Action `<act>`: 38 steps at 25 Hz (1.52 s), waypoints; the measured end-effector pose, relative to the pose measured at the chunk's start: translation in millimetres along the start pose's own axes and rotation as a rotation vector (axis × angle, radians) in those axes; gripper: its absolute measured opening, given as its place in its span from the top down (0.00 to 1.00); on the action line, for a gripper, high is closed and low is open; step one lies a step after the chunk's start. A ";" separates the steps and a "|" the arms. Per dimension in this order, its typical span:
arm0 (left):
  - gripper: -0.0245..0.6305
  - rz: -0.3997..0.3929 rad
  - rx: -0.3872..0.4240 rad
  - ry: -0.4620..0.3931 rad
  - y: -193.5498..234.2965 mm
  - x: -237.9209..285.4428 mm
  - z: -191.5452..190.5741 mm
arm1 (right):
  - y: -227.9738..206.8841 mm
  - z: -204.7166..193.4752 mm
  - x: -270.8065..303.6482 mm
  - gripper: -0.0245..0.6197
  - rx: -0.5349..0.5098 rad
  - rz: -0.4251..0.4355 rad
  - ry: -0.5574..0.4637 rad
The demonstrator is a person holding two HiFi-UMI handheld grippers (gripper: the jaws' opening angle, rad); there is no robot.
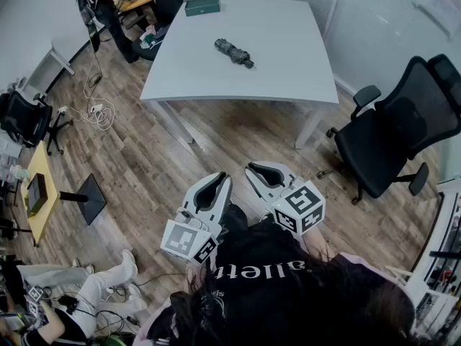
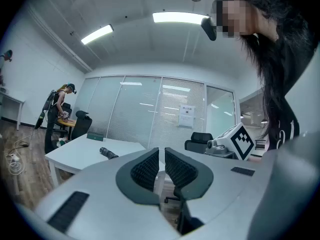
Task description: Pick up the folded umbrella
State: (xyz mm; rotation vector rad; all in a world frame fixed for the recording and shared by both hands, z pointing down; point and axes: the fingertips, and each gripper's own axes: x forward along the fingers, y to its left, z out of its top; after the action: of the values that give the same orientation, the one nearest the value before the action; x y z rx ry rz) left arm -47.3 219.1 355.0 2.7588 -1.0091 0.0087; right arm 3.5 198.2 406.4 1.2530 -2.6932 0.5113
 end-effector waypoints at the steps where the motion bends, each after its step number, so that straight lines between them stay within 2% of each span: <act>1: 0.88 0.000 0.001 -0.001 -0.2 0.0 0.4 | 0.4 0.5 -0.1 0.89 -0.001 0.001 -0.001; 9: 0.88 0.001 0.009 -0.006 -7.0 -0.4 2.0 | 0.5 5.6 -8.6 0.89 0.027 0.010 -0.038; 22: 0.88 0.011 0.005 0.015 -18.2 -3.7 -9.5 | -1.6 -12.5 -13.4 0.89 0.070 0.037 -0.011; 27: 0.88 0.017 -0.012 0.022 -0.1 7.0 -11.3 | -12.3 -11.9 2.0 0.89 0.094 0.038 -0.002; 31: 0.88 -0.012 -0.020 0.040 18.9 28.0 -15.9 | -33.3 -9.3 25.2 0.89 0.105 0.021 0.008; 38: 0.88 -0.027 -0.022 0.046 92.5 67.6 6.9 | -65.3 21.1 91.5 0.89 0.124 0.007 0.013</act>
State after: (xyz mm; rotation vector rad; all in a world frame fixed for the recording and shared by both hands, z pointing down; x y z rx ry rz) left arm -55.1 105.6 370.7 2.7395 -0.9545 0.0559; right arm -5.5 86.0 426.2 1.2658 -2.6927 0.6943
